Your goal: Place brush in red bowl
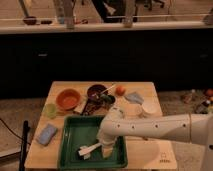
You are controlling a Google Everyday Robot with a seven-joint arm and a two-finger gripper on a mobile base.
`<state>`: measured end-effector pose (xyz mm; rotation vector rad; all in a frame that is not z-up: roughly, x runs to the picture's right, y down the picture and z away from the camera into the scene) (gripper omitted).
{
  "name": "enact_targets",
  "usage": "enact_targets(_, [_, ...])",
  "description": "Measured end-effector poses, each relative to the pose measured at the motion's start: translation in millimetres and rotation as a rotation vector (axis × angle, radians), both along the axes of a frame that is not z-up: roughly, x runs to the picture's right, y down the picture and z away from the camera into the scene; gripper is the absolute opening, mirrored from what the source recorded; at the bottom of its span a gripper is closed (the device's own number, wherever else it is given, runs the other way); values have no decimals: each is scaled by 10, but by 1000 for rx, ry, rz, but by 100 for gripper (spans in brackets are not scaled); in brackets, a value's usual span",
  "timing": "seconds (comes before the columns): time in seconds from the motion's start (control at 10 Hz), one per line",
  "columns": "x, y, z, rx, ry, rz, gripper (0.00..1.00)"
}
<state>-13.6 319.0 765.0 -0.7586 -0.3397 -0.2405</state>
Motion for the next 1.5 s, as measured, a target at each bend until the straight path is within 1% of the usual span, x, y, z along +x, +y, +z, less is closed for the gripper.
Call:
enact_targets(0.2, [5,-3,6,-4,0,-1,24])
enact_targets(0.4, [26,-4,-14,-7,1,-5,4])
enact_targets(0.5, [28,-8,-14,-6,2,-4,0])
enact_targets(0.7, [37,-22,-26,-7,4,-6,0])
enact_targets(1.0, [40,-235,-135,16,2,-8,0])
enact_targets(1.5, [23,-382,-189,38,-8,-5,0])
